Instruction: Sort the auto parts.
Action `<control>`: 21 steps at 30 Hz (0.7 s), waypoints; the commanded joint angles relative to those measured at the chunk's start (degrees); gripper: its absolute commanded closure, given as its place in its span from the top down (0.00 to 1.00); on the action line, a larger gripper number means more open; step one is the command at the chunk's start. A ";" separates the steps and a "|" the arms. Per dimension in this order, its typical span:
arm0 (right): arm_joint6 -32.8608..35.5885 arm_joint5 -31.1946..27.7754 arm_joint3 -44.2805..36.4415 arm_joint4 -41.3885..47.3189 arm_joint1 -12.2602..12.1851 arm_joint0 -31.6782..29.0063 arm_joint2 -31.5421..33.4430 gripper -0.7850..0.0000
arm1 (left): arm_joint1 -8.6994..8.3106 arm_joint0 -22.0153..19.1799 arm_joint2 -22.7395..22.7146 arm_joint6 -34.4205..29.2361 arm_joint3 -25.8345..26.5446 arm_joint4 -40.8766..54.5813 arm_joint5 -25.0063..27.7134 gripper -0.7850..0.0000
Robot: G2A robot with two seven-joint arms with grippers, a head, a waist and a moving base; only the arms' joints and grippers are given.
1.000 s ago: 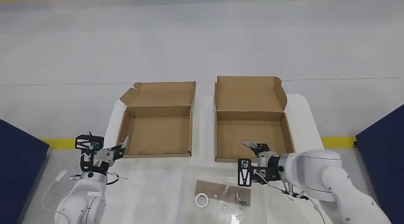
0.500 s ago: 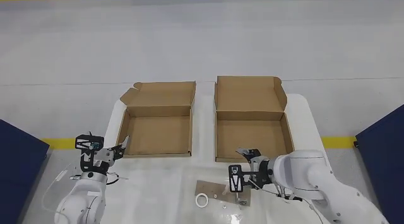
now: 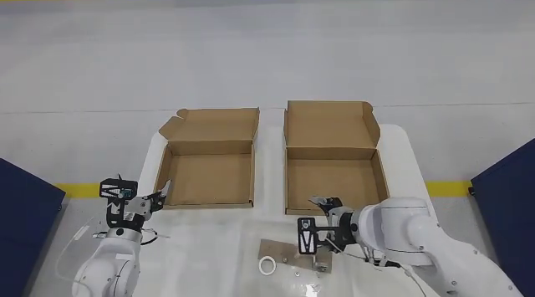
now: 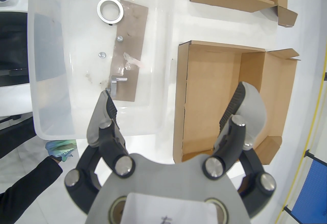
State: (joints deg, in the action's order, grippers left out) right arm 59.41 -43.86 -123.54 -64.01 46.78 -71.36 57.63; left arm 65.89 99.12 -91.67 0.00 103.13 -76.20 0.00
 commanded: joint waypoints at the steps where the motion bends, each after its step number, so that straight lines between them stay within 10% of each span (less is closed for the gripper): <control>1: 2.42 1.41 -0.40 -0.52 0.01 0.36 -1.10 1.00 | 0.00 0.00 0.00 0.00 0.00 0.00 0.00 1.00; 21: 20.29 19.26 2.28 20.20 -0.42 23.55 -23.15 1.00 | 0.00 0.00 0.00 0.00 0.00 0.00 0.00 1.00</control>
State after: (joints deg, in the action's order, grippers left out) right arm 79.74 -24.55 -121.26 -43.70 46.37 -47.66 34.39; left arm 65.89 99.12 -91.67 0.00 103.13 -76.20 0.00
